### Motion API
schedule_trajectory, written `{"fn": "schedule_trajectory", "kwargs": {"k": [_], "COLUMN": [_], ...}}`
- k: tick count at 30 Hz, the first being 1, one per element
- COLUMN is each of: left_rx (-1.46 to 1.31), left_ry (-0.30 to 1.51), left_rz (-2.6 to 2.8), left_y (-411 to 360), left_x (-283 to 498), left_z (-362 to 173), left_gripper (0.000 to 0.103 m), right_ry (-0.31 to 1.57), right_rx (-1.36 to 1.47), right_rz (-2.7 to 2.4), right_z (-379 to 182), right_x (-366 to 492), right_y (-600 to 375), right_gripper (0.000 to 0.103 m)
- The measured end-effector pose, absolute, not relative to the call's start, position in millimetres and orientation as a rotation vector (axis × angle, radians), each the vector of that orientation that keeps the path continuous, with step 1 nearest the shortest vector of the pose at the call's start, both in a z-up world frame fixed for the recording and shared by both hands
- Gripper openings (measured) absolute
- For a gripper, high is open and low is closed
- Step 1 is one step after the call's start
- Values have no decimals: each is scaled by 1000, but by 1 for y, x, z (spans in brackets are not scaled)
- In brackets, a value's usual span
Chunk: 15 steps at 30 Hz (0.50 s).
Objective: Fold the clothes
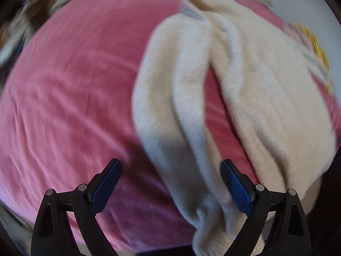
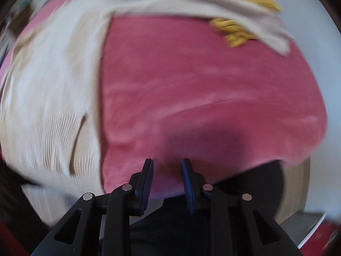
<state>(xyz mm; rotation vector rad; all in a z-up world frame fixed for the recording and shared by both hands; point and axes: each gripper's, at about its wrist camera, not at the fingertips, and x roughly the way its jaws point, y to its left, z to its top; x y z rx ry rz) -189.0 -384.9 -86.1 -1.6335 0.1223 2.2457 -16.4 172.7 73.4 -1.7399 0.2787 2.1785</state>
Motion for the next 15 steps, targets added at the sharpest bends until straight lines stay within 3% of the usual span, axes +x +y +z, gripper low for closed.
{"fn": "schedule_trajectory", "kwargs": {"k": [1, 5, 10, 15], "left_rx": [-1640, -1622, -1598, -1492], "left_ry": [19, 26, 38, 411], "left_rz": [2250, 2260, 2274, 2336], "left_y": [-394, -390, -384, -330], "left_x": [-186, -164, -137, -117], "left_z": [-85, -74, -60, -57], "left_gripper": [95, 95, 95, 95], "right_ry": [249, 240, -27, -331], "right_rx": [-1668, -1546, -1665, -1817], "right_rz": [2200, 2456, 2739, 2776], "right_z": [84, 110, 109, 69], "right_x": [-18, -42, -92, -130], "right_y": [174, 138, 48, -25], "right_gripper": [27, 28, 28, 28]}}
